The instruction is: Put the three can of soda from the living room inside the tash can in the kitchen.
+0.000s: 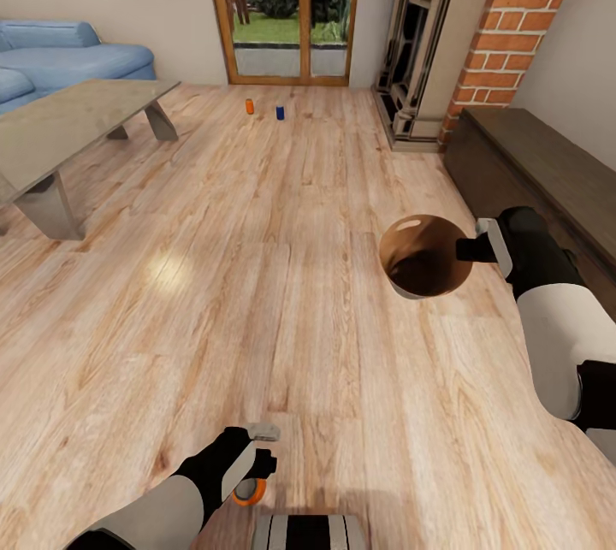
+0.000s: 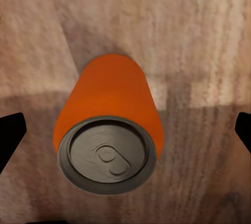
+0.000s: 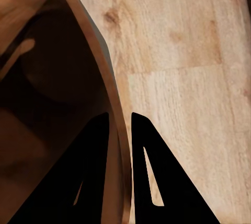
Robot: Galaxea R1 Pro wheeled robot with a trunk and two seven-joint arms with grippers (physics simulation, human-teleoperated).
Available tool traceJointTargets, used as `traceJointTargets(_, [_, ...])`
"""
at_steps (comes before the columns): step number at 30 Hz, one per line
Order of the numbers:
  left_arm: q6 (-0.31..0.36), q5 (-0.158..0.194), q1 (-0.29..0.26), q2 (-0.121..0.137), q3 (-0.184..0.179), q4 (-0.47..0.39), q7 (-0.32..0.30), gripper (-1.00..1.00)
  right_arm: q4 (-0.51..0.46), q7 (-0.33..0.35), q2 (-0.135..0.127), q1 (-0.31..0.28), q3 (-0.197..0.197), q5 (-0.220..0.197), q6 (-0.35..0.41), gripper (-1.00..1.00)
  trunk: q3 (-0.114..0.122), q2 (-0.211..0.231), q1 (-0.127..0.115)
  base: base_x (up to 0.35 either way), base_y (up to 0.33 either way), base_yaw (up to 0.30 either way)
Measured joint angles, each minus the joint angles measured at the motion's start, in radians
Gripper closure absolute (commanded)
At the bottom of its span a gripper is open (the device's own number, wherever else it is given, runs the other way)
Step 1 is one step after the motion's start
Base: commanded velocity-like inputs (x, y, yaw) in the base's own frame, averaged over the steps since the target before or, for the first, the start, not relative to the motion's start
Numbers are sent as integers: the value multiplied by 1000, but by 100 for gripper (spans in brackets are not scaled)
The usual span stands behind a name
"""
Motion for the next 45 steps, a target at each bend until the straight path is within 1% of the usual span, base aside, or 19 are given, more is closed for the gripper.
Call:
traceJointTargets(15, [-1,4,3,5,0,12,7,-100,2,0,-1,0,0,-1,0,100,0,0,0,0,0,0])
traceJointTargets(20, [-1,4,3,5,0,14,7,-100,2,0,-1,-1,0,-1,0,100,-16,-35,19,0,0,0])
traceJointTargets(22, [-1,4,3,5,0,14,7,-100,3,0,-1,-1,0,-2,0,100,-23,-35,20,0,0,0])
traceJointTargets(32, [-2,4,3,4,0,13,10,-100,2,0,-1,-2,8,-1,0,100,-23,-35,20,0,0,0])
traceJointTargets(45, [-3,4,6,6,0,14,11,-100,2,0,-2,-2,10,-1,0,100,-23,-35,20,0,0,0])
